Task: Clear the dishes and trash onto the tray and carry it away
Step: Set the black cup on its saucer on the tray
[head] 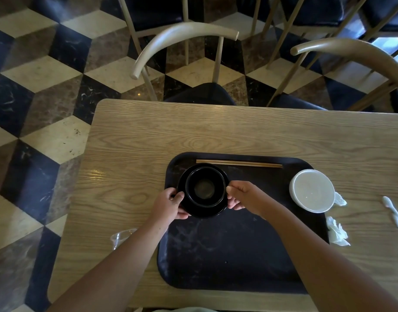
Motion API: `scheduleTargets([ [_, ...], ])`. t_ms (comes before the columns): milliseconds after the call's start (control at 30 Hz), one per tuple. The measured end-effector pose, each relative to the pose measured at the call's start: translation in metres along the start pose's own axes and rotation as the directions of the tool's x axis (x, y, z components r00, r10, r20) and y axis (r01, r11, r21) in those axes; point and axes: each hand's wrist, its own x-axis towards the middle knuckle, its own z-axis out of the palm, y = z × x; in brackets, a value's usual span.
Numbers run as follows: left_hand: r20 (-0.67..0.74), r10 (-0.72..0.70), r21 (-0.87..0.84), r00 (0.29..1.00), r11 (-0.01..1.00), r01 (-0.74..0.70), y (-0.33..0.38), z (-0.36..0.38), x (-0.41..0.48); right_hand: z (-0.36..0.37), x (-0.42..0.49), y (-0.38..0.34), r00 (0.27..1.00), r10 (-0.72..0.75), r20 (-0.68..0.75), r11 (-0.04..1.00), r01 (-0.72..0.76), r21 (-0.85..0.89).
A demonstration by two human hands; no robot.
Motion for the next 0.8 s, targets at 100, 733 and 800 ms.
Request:
scheduleTargets([
  [100, 0.0, -0.012, 0.009, 1.0, 1.0, 0.012, 0.002, 0.0, -0.002, 0.002, -0.002, -0.004, 1.0, 0.011, -0.008, 1.0, -0.011, 0.005],
  [733, -0.106, -0.011, -0.002, 0.994, 1.0, 0.011, -0.009, 0.008, -0.048, 0.011, -0.04, 0.02, 0.971, 0.008, -0.24, 0.986, 0.032, 0.163],
  [800, -0.113, 0.015, -0.019, 0.994, 1.0, -0.017, -0.01, 0.009, -0.064, 0.008, -0.056, 0.031, 0.967, 0.003, -0.253, 0.979, 0.049, 0.2],
])
